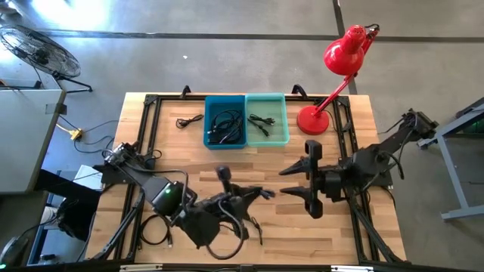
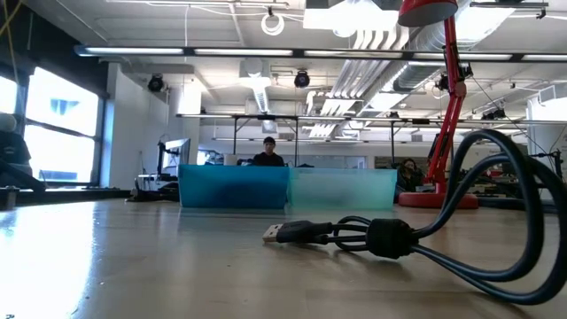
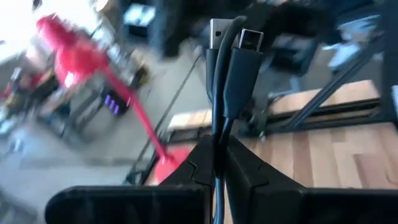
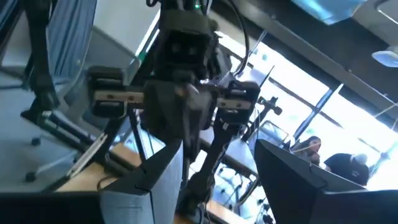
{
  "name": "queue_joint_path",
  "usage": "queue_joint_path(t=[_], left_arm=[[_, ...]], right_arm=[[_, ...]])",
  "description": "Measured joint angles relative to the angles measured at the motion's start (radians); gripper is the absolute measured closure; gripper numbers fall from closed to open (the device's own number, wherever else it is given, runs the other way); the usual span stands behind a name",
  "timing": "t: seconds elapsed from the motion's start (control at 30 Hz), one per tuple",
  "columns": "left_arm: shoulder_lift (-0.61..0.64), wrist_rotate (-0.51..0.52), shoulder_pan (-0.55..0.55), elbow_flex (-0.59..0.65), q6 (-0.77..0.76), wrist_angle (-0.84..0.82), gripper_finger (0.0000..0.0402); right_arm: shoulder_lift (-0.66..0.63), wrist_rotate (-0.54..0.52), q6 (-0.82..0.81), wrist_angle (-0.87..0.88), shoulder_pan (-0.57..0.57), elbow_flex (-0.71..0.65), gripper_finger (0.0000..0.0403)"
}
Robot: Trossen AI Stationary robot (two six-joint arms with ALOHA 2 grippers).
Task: Pick & Place USB Port
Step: Put the black USB cable into the green bin
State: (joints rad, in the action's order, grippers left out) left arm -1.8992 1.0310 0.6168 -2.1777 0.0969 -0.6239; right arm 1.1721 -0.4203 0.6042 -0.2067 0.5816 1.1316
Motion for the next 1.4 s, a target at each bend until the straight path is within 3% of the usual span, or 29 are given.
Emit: queue_joint_path(t=[0.13, 0.27, 0.5, 0.77, 1.4], left_arm=[[0.008, -0.139, -0.024, 0.000, 0.221, 0.156, 0.0392], [0.028, -0.212, -0.057, 0.000, 0.273, 0.162, 0.0392], [0.047, -0.318, -0.097, 0.001, 0.276, 0.160, 0.0392], [0.049, -0.369, -0.129, 0.001, 0.293, 0.160, 0.0392], [0.049, -0.451, -0.201, 0.000, 0.291, 0.150, 0.0392]], right_arm=[[-0.001, 0.098, -0.016, -0.074, 0.000, 0.000, 0.0210], [-0.002, 0.189, -0.019, -0.097, 0.003, 0.000, 0.0210], [-0.002, 0.144, -0.019, -0.106, 0.015, 0.000, 0.0210], [-0.001, 0.144, -0.013, -0.112, 0.010, 0.000, 0.0210], [-0.001, 0.275, -0.019, -0.106, -0.093, 0.000, 0.0211]])
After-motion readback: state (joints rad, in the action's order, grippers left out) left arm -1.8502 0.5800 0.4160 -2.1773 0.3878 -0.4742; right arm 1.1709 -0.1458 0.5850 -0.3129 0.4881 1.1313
